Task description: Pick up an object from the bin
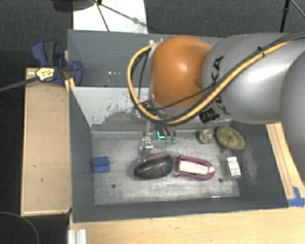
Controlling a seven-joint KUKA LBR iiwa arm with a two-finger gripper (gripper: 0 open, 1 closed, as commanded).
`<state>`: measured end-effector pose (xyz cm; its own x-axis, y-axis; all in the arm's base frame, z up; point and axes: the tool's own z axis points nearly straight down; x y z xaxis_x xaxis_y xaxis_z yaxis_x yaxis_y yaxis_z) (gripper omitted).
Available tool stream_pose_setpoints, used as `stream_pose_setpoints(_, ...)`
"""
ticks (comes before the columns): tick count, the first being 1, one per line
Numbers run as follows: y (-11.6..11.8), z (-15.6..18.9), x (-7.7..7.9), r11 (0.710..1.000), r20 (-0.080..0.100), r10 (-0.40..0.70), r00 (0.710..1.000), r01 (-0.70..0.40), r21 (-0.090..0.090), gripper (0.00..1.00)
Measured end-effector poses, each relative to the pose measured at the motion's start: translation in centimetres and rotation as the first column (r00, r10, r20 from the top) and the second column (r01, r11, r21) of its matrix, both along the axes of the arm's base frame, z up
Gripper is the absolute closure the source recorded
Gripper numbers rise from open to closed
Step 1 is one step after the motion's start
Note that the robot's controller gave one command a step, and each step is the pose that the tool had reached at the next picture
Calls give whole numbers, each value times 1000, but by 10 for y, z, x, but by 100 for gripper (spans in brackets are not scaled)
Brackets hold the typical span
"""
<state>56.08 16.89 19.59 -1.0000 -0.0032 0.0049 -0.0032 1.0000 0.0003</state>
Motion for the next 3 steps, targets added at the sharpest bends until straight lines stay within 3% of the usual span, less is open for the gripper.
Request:
stream_pose_setpoints(1, -54, -127, -32, 990, 0, 144, 990, -144, -1, 0)
stream_pose_setpoints(2, -52, -123, -31, 990, 5, 141, 990, -141, 1, 100)
stream_pose_setpoints(3, -70, 36, -59, 940, 12, 341, 940, -341, -2, 100)
